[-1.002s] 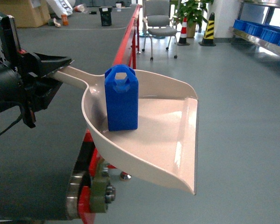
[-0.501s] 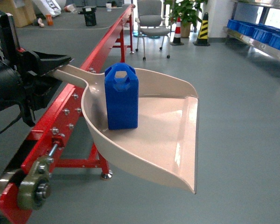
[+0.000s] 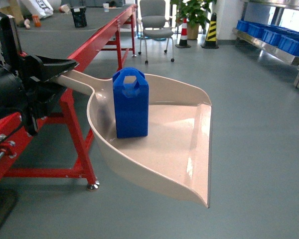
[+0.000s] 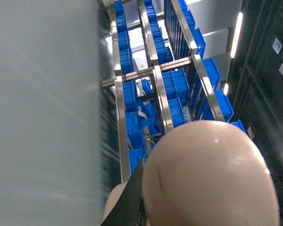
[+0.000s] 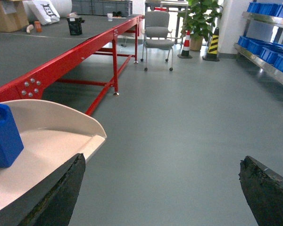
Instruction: Place part in tray to right shelf
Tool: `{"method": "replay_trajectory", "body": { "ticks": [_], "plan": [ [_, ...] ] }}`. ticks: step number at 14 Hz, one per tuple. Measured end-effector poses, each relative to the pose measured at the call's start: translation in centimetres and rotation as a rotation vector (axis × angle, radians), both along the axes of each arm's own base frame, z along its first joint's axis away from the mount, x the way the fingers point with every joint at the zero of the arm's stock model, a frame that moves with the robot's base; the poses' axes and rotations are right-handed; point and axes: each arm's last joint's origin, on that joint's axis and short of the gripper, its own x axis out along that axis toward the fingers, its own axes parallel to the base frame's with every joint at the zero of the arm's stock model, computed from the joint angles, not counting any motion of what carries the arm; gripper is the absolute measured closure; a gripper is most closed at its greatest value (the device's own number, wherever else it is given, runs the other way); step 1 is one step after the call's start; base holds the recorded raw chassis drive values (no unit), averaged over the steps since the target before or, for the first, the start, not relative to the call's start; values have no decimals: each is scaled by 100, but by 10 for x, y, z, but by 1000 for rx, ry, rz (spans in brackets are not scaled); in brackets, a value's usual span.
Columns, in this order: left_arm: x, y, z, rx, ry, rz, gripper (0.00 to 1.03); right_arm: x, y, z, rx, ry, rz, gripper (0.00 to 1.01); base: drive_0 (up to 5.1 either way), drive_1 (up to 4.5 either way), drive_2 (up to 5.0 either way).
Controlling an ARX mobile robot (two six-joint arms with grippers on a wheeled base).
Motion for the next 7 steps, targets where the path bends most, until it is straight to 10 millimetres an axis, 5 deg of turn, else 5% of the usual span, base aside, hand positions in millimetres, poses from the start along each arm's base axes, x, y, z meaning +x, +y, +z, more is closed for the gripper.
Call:
{"method": "replay_trajectory", "body": {
  "ticks": [7],
  "plan": [
    [0, 0, 0, 1, 2, 0, 87, 0, 0, 0, -1, 3, -1, 3, 510, -235, -235]
  ]
}}
